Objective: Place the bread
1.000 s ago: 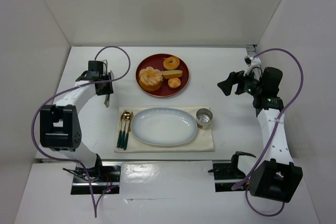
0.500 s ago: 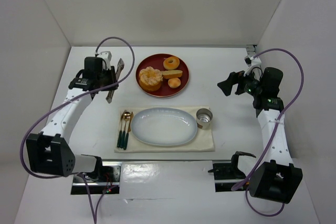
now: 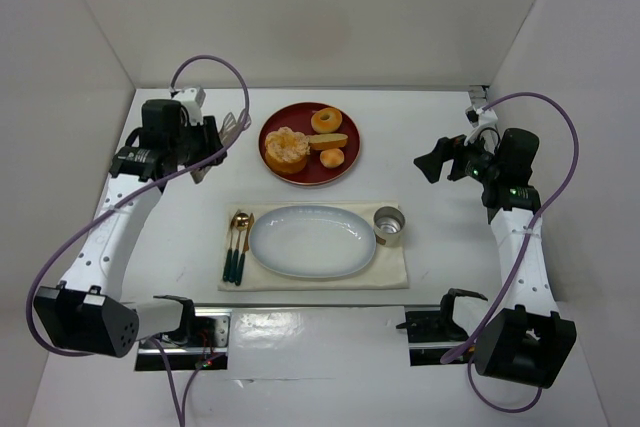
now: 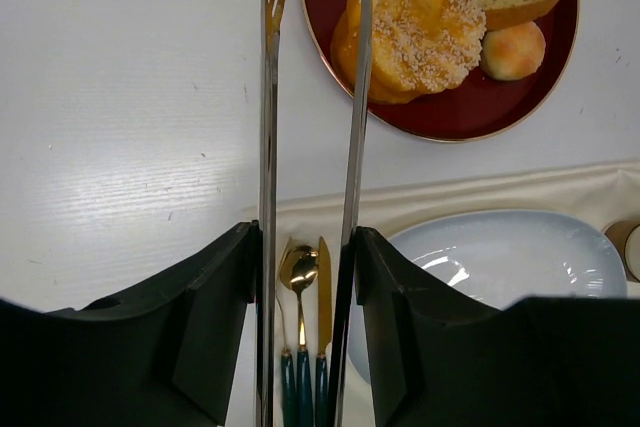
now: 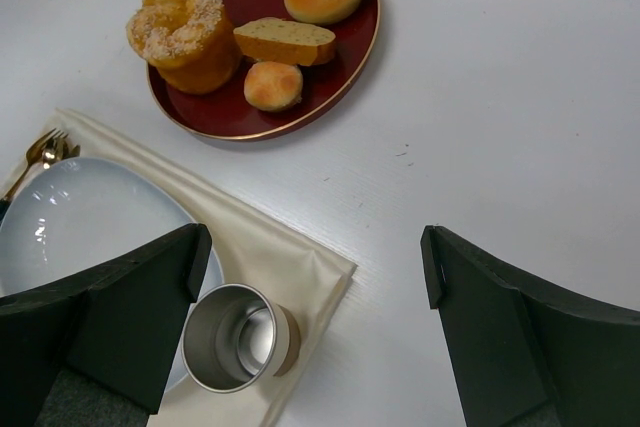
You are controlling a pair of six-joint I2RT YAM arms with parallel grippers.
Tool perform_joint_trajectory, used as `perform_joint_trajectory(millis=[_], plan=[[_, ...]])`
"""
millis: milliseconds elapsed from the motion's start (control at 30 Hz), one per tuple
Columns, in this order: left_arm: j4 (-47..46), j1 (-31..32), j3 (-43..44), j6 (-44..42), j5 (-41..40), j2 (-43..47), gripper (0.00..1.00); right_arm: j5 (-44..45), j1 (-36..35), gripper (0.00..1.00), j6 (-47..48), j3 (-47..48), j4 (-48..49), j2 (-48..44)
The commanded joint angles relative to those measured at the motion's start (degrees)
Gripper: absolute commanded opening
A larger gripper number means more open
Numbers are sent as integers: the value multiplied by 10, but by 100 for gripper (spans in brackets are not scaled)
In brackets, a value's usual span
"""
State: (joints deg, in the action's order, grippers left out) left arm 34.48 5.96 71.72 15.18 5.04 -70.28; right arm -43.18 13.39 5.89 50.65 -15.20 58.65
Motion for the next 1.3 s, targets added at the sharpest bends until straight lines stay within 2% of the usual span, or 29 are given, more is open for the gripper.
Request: perform_joint_trajectory(millis=[0,200,367,633,833,1267], plan=[[6,3,11,-8,14,21,57,-8,3,100,3,17,9,-15],[21,13,23,-9,19,27,57,-8,3,100,3,17,9,-15],[37,30,42,-14,25,27,49,-8,3,100,3,17,9,-15],[53,65,54,-26,52,16,49,-8,3,100,3,17,9,-15],[39,71,43,-21,52,-1,54,-8,3,100,3,17,9,-15],[2,82,32,-26,-11,-69,56,-8,3,100,3,17,9,-15]])
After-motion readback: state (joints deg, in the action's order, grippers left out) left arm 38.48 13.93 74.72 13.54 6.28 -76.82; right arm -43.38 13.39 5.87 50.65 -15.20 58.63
